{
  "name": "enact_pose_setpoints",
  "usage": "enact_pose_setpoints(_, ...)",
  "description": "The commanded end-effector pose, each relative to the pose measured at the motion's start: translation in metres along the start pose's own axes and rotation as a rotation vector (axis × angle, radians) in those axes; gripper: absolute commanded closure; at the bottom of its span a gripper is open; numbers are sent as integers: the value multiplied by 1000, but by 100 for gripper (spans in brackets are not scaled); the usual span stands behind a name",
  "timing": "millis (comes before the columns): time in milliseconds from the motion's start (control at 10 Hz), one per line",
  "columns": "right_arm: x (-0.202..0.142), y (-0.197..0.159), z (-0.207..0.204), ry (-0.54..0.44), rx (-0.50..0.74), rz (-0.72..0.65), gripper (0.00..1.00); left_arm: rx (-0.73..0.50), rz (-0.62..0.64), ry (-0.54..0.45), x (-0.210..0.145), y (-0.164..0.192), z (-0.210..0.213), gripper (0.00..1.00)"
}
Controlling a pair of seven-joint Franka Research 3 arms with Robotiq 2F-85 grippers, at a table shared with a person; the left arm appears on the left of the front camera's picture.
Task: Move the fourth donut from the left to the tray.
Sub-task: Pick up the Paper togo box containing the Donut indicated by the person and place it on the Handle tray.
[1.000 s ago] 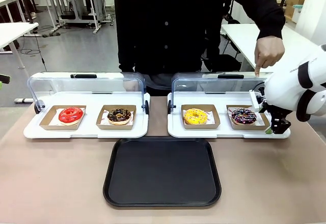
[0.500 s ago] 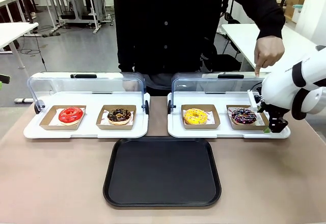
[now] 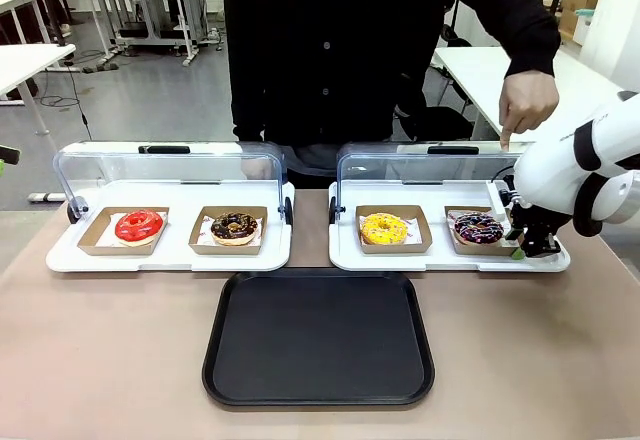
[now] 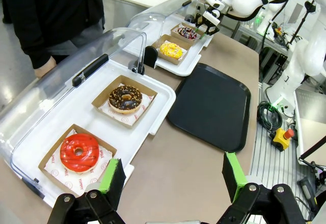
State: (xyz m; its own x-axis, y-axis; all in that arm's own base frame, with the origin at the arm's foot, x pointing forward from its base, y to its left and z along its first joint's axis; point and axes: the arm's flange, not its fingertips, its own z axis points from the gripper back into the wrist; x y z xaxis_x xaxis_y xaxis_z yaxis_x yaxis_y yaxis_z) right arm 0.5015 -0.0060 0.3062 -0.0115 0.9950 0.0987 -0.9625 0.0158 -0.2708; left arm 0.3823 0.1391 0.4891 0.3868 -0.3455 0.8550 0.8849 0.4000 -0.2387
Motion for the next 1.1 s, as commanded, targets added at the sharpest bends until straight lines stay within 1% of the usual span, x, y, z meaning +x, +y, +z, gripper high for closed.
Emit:
enact_pose_setpoints(0, -4, -7, 3, -3, 22, 18, 100, -6, -14, -20, 2, 0, 1, 0)
enact_pose_setpoints(500, -8, -10, 5, -24, 48, 28, 100, -6, -14, -20, 2, 0, 1, 0)
enact_pose_setpoints(600, -10, -14, 7, -39, 34, 36, 100, -6, -14, -20, 2, 0, 1, 0)
enact_pose_setpoints(700, -2, -5, 3, -14, 40, -7, 100, -6, -14, -20, 2, 0, 1, 0)
enact_pose_setpoints(1000, -2, -5, 3, -14, 40, -7, 100, -6, -14, -20, 2, 0, 1, 0)
